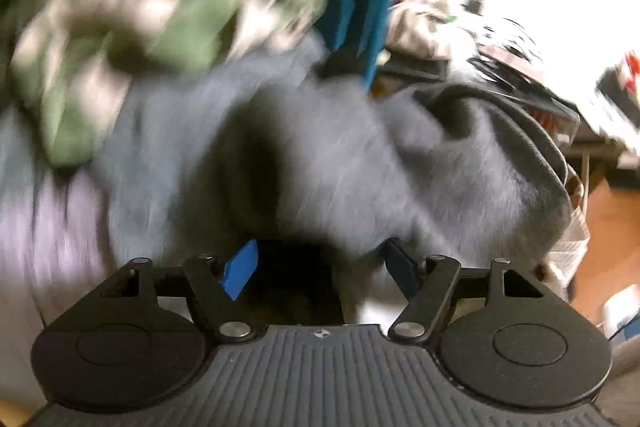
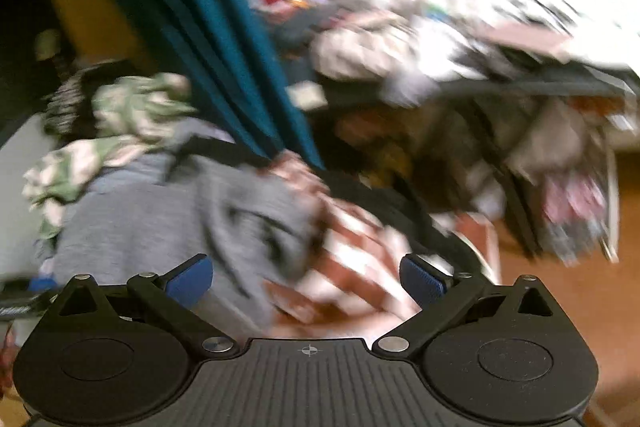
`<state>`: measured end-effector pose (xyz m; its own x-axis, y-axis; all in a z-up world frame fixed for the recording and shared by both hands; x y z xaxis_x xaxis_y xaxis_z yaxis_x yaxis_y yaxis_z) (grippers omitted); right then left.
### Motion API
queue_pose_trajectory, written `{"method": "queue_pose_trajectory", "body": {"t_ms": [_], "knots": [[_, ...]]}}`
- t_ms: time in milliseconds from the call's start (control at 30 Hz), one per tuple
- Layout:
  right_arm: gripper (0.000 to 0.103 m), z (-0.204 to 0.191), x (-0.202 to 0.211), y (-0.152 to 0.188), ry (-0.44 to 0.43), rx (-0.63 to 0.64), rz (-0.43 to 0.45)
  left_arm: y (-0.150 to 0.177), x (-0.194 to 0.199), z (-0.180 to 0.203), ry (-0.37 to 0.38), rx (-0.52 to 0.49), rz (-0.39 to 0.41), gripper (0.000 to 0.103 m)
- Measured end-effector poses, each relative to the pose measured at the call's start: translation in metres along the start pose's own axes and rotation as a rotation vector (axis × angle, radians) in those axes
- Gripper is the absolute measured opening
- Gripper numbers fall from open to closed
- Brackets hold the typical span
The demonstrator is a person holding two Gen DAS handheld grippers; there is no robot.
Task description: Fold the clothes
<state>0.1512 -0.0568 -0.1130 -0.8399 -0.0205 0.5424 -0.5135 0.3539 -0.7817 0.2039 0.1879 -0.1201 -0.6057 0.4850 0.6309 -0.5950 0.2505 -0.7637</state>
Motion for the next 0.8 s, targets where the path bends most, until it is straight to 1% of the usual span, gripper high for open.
{"method": "queue_pose_trajectory", "body": {"t_ms": [33, 67, 100, 200, 300, 333, 367, 433, 567, 600, 667, 733, 767, 800], "knots": [[0.102, -0.01, -0.006, -0.004, -0.023, 0.03, 0.014, -0.008, -0.002, 0.006, 0.006, -0.038, 0.02, 0.074], [0.102, -0.018, -0.015, -0.006, -0.041, 0.056, 0.012, -0.012, -0.008, 0.009, 0.026, -0.038, 0.018, 0.077], [0.102, -0.025, -0.024, -0.007, -0.058, 0.081, 0.005, -0.016, -0.013, 0.012, 0.047, -0.036, 0.015, 0.077], [0.102, -0.038, -0.054, -0.004, -0.077, 0.112, -0.034, -0.022, -0.025, 0.013, 0.075, 0.022, 0.011, 0.077], [0.102, -0.042, -0.064, 0.006, -0.085, 0.124, -0.062, -0.027, -0.03, 0.016, 0.088, 0.065, 0.015, 0.079], [0.102, -0.044, -0.068, 0.009, -0.087, 0.128, -0.07, -0.029, -0.031, 0.017, 0.093, 0.078, 0.012, 0.082], [0.102, -0.045, -0.071, 0.013, -0.09, 0.131, -0.079, -0.029, -0.033, 0.019, 0.105, 0.094, 0.006, 0.088], [0.102, -0.048, -0.077, 0.019, -0.094, 0.138, -0.097, -0.027, -0.039, 0.019, 0.123, 0.121, -0.025, 0.09], [0.102, -0.053, -0.09, 0.033, -0.103, 0.153, -0.133, -0.019, -0.049, 0.012, 0.067, 0.132, -0.065, 0.089], [0.102, -0.055, -0.093, 0.036, -0.105, 0.156, -0.142, -0.018, -0.051, 0.01, 0.066, 0.147, -0.071, 0.088], [0.102, -0.052, -0.091, 0.033, -0.08, 0.176, -0.133, -0.018, -0.053, 0.007, 0.064, 0.173, -0.081, 0.086], [0.102, -0.045, -0.09, 0.027, -0.048, 0.16, -0.117, -0.018, -0.053, 0.004, 0.058, 0.189, -0.086, 0.086], [0.102, -0.039, -0.091, 0.025, -0.033, 0.14, -0.116, -0.018, -0.053, 0.003, 0.055, 0.193, -0.086, 0.086], [0.102, -0.037, -0.094, 0.027, -0.036, 0.119, -0.131, -0.017, -0.055, 0.001, 0.051, 0.197, -0.091, 0.087]]}}
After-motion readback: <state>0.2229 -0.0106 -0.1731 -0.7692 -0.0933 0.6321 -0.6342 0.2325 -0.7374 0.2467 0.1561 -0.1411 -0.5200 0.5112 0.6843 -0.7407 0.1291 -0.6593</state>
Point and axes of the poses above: each gripper's, at about its wrist camera, not at the fingertips, and x roughly against the way its jaws point, z to its right, y to its underside, the point moved 10 cm from there along -x, roughly the way its jaws point, and after that the axes turned 6 degrees about z, right-handed, at the moved point
